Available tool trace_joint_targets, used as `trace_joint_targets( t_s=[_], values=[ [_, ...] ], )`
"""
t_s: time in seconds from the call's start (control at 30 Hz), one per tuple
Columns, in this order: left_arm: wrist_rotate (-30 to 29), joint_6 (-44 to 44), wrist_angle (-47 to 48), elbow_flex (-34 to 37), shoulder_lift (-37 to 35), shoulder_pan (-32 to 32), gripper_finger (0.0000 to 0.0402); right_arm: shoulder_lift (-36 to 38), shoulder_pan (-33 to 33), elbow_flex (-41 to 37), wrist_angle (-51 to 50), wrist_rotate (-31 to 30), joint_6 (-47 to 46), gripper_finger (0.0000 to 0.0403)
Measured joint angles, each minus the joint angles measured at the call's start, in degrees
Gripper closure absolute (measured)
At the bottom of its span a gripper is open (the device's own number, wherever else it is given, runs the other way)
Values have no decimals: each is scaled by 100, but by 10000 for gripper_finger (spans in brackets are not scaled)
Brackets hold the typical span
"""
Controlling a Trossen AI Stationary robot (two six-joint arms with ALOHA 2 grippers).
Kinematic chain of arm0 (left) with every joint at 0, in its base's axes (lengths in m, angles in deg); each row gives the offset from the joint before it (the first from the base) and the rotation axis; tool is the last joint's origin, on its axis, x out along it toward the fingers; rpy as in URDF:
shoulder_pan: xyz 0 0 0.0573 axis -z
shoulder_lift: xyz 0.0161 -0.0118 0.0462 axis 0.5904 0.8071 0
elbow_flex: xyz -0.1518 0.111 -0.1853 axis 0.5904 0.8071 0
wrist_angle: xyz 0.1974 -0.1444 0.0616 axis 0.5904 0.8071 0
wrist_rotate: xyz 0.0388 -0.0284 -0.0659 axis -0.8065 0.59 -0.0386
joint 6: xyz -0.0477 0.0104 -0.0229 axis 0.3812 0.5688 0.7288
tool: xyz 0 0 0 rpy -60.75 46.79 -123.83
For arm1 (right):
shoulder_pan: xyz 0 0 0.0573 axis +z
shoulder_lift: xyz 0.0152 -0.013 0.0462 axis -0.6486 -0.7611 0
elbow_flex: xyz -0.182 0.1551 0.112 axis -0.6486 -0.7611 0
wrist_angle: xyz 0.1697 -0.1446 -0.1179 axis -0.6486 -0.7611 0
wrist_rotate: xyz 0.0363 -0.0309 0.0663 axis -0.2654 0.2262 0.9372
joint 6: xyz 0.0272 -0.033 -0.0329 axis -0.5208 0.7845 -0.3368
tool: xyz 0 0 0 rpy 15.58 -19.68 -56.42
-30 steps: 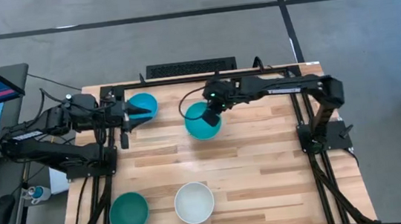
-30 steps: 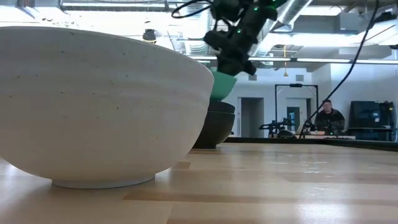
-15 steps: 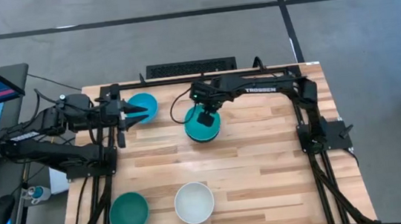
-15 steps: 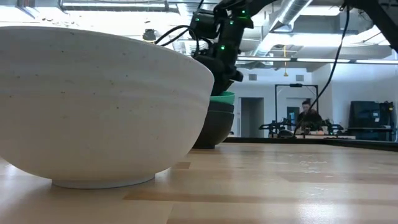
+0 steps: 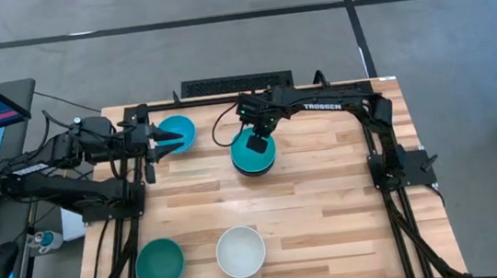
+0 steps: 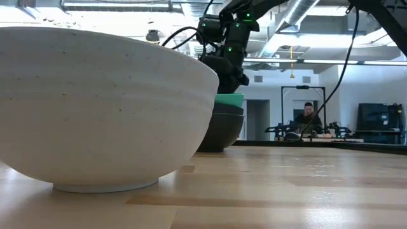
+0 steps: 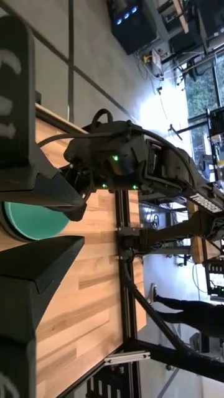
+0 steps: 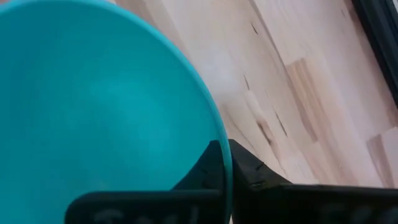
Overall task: Nest bowls inside each other
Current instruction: Stack the light blue bowl on top of the black bowl
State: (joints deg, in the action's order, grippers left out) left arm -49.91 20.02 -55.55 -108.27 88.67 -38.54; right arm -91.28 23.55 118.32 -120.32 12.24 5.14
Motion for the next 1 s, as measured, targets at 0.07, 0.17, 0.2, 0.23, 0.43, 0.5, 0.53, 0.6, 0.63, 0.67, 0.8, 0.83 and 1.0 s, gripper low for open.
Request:
trace_joint_targets(
  t_s=[0.07,0.17,0.2,0.23,0.43,0.5,0.53,0.6,0.63,0.67,0.8,0.83,1.0],
  values=[
    [0,0,0,0,0,0,322,0,-12,0,0,79,2,381],
    [0,0,0,0,0,0,322,0,-12,-2,-4,151,62,384],
    [0,8,0,0,0,0,322,-4,0,0,-4,163,94,389],
    [0,19,0,0,0,2,322,-15,8,0,-1,201,98,393],
    [0,20,0,0,0,2,322,-39,76,-2,17,435,107,367],
    [2,22,0,0,0,2,322,-39,86,-4,15,447,165,348],
    [2,22,0,0,0,2,322,-39,111,-2,13,461,205,341],
    [1,22,-2,0,0,2,322,-39,140,-2,5,461,245,332],
    [2,22,-2,0,0,2,322,-39,146,-2,4,460,247,329],
    [2,22,-2,0,0,2,322,-39,159,-2,7,461,245,327],
    [-113,20,24,0,0,2,322,-39,213,-4,4,493,245,325],
    [-130,22,64,0,0,2,322,-39,226,-4,4,565,247,325],
    [-155,103,142,0,0,2,322,-37,226,-4,0,977,245,324]
  ],
)
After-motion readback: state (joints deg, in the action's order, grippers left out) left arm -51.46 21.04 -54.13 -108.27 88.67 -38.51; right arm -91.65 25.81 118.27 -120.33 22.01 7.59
